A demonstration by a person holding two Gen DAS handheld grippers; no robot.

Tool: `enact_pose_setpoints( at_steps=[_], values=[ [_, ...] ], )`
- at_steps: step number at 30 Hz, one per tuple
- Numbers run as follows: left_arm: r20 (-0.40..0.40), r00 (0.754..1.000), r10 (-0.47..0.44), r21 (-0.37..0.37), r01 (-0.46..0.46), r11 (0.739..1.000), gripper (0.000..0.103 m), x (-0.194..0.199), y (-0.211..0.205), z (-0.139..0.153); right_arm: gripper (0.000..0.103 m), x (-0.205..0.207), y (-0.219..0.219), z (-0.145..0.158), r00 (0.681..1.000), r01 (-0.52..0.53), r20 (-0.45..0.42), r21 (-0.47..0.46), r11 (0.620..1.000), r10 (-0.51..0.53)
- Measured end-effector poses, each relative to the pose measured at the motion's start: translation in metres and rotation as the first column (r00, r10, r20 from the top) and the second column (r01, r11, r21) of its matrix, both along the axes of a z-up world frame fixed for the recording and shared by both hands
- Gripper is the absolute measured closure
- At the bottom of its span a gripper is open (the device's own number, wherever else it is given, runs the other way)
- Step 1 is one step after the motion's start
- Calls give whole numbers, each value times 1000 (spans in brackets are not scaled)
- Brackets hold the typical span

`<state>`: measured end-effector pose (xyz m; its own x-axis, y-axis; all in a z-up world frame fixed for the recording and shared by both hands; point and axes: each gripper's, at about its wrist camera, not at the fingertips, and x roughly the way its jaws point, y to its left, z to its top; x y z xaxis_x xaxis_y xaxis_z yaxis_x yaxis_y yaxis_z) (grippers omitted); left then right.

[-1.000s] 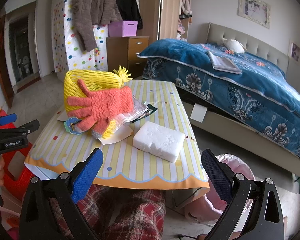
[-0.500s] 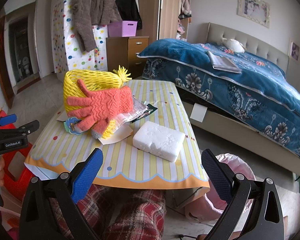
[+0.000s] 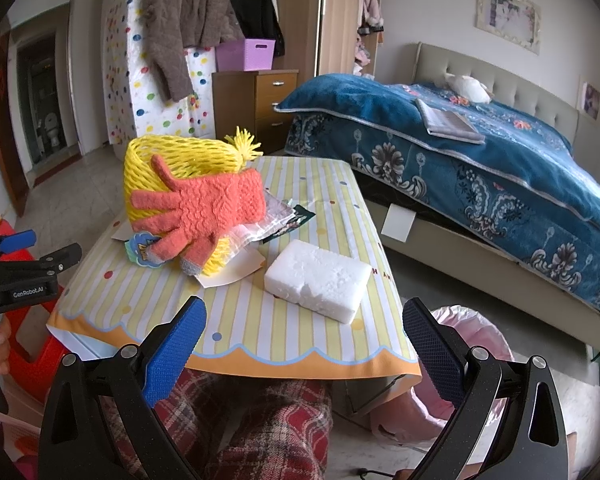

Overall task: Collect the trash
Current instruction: 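Move both tools toward the yellow foam net on the table, then grasp the yellow foam net with the left tool and lift it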

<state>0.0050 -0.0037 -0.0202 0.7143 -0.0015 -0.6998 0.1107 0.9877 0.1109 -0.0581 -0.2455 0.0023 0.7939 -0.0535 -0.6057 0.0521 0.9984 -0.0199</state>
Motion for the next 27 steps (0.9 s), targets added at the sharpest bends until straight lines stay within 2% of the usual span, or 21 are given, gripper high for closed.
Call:
enact_pose_setpoints(
  at_steps=[10,15,20,22,25,27],
  values=[
    [7,998,-61,-4,61,998,7,14,-13,-3,5,13,-11,-14,1000,4,17,-9,1000,-4],
    [-2,993,-115,-29,115,993,7,24,-27,-8,5,18,-18,-18,999,-49,22,50,998,48],
    [20,988,-154,-45,155,987,7,28,-40,-8,6,27,-16,-23,1000,-7,-2,-71,997,7],
    [40,986,-163,-52,165,985,7,31,-41,-5,7,28,-21,-29,996,-9,-92,-25,1000,7],
    [77,984,-160,-54,164,985,8,37,-39,1,11,34,-26,-30,993,-18,-117,-4,1000,17],
    [104,983,-149,-60,156,986,12,43,-35,7,13,37,-26,-29,995,-36,-88,25,999,38]
  ],
)
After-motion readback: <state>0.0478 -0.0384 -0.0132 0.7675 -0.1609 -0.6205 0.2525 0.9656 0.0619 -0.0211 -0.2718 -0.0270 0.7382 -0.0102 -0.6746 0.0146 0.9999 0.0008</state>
